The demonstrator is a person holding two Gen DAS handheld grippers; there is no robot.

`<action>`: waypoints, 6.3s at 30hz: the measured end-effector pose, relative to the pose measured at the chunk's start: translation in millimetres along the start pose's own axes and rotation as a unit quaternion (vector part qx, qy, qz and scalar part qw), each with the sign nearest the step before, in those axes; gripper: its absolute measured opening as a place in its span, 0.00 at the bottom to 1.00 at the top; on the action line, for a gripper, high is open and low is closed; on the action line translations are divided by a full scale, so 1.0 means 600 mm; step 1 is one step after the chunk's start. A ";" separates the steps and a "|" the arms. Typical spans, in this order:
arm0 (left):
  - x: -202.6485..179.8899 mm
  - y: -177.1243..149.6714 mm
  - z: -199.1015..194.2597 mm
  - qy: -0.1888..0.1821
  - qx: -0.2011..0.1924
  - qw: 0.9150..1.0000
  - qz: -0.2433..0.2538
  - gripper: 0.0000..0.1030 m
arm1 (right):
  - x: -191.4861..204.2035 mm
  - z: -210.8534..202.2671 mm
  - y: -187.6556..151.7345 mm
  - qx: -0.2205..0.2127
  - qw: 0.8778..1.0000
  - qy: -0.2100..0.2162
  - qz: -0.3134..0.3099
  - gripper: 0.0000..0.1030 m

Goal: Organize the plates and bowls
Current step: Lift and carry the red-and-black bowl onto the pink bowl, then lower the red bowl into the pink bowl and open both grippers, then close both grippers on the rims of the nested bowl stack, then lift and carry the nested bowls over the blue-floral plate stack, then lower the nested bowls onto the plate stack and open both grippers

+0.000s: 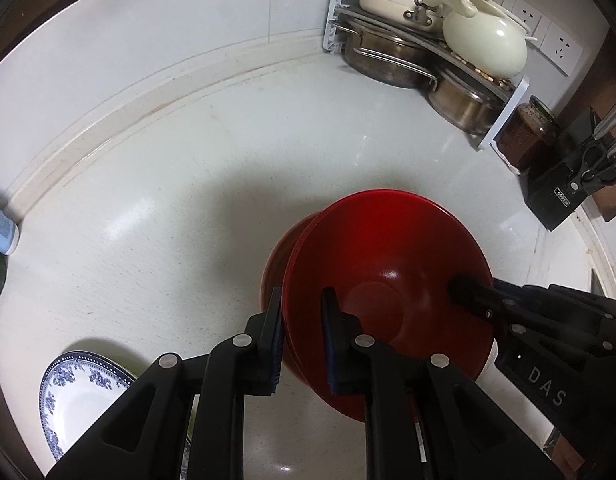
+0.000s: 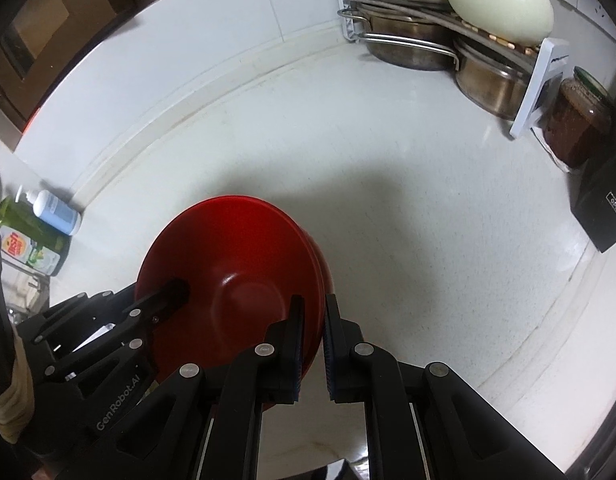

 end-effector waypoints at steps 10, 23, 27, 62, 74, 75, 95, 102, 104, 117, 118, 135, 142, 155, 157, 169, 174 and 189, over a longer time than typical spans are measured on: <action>-0.001 -0.005 0.014 0.005 0.011 1.000 -0.005 0.19 | -0.005 0.021 -0.013 0.016 1.000 0.006 -0.009 0.11; 0.001 -0.008 0.013 -0.002 0.015 1.000 -0.018 0.29 | -0.002 0.030 -0.014 0.022 0.999 0.004 -0.027 0.12; -0.003 -0.001 0.004 0.002 0.010 1.000 -0.015 0.42 | -0.004 0.024 -0.009 0.016 0.999 0.005 -0.029 0.36; 0.027 -0.016 0.030 0.031 0.052 0.998 0.013 0.62 | -0.045 0.058 -0.026 0.052 0.996 0.005 0.079 0.45; 0.035 -0.019 0.064 0.020 0.074 0.997 0.011 0.56 | -0.047 0.089 -0.054 0.088 0.992 0.000 0.089 0.38; 0.036 -0.020 0.066 0.013 0.076 0.997 0.007 0.52 | -0.046 0.091 -0.055 0.090 0.992 0.000 0.088 0.36; 0.037 -0.026 0.052 -0.033 0.092 0.994 -0.057 0.28 | -0.033 0.077 -0.050 0.086 0.993 -0.004 0.075 0.22; 0.063 -0.023 0.003 -0.015 0.070 0.995 -0.076 0.28 | -0.002 0.053 -0.042 0.073 0.996 0.006 0.057 0.22; 0.078 -0.025 -0.015 -0.009 0.060 0.994 -0.085 0.28 | 0.012 0.043 -0.040 0.069 0.997 0.013 0.045 0.22; 0.191 -0.067 -0.144 0.066 -0.002 0.985 -0.157 0.28 | 0.131 -0.022 -0.036 0.045 0.994 0.085 -0.044 0.22; 0.199 -0.072 -0.152 0.072 -0.005 0.984 -0.163 0.28 | 0.140 -0.024 -0.038 0.045 0.994 0.090 -0.049 0.22; 0.317 -0.205 -0.242 0.149 -0.007 0.953 -0.263 0.27 | 0.307 -0.035 -0.105 0.080 0.970 0.168 -0.156 0.22; 0.362 -0.248 -0.247 0.173 0.003 0.940 -0.293 0.27 | 0.372 -0.010 -0.148 0.111 0.958 0.189 -0.185 0.22; 0.402 -0.288 -0.216 0.172 0.031 0.933 -0.316 0.27 | 0.426 0.035 -0.192 0.148 0.948 0.187 -0.211 0.22; 0.403 -0.288 -0.212 0.170 0.033 0.933 -0.315 0.28 | 0.426 0.040 -0.193 0.152 0.948 0.185 -0.210 0.22; 0.409 -0.287 -0.196 0.157 0.040 0.935 -0.314 0.28 | 0.424 0.055 -0.194 0.162 0.948 0.175 -0.208 0.22; 0.409 -0.288 -0.195 0.159 0.038 0.936 -0.312 0.28 | 0.424 0.056 -0.195 0.164 0.947 0.178 -0.208 0.22; 0.407 -0.270 -0.240 0.208 0.003 0.943 -0.261 0.53 | 0.412 0.023 -0.162 0.103 0.955 0.160 -0.226 0.46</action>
Point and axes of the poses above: each gripper's, at about its wrist camera, not at the fingertips, and z roughly the way its jaws point, x to its left, y to its top, the point moved 5 cm from there along z, roughly the way its jaws point, and after that the axes turned 12 degrees about -x, right-handed, at the moved point
